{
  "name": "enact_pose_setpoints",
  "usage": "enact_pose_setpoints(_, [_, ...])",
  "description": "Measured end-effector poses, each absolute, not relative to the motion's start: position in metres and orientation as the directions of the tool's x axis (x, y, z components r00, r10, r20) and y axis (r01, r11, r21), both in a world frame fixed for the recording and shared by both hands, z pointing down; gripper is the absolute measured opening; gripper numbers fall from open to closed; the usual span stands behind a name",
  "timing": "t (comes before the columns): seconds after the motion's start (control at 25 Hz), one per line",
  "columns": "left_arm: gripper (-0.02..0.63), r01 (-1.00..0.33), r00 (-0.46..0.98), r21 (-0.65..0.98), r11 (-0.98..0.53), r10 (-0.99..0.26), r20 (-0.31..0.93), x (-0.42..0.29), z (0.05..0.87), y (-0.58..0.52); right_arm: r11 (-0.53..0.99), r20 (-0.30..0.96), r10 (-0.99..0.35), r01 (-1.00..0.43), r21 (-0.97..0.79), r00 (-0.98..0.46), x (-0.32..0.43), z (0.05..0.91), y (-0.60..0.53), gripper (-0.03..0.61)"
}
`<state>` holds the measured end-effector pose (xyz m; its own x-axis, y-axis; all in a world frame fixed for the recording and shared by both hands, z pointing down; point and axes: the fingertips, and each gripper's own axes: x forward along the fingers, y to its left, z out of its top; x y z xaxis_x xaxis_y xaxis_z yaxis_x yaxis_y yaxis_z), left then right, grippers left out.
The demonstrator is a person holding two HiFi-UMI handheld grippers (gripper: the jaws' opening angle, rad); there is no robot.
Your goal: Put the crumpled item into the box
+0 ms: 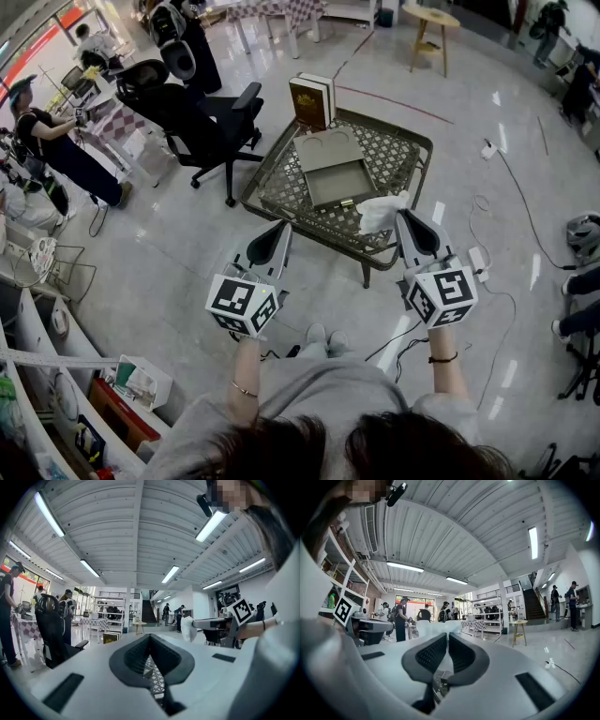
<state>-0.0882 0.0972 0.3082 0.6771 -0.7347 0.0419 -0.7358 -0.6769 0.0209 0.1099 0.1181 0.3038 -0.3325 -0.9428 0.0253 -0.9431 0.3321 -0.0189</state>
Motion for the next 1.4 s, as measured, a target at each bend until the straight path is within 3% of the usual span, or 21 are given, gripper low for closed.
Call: enact_pose_setpoints(1.4, [0.017,-0.741,0.671,0.070,-0.668,-0.731,0.124,-0.081,0.331,0.081,0.318,0.060,-0.944,-0.943,-0.102,-0.325,0.132,0.328,0.093,0.035])
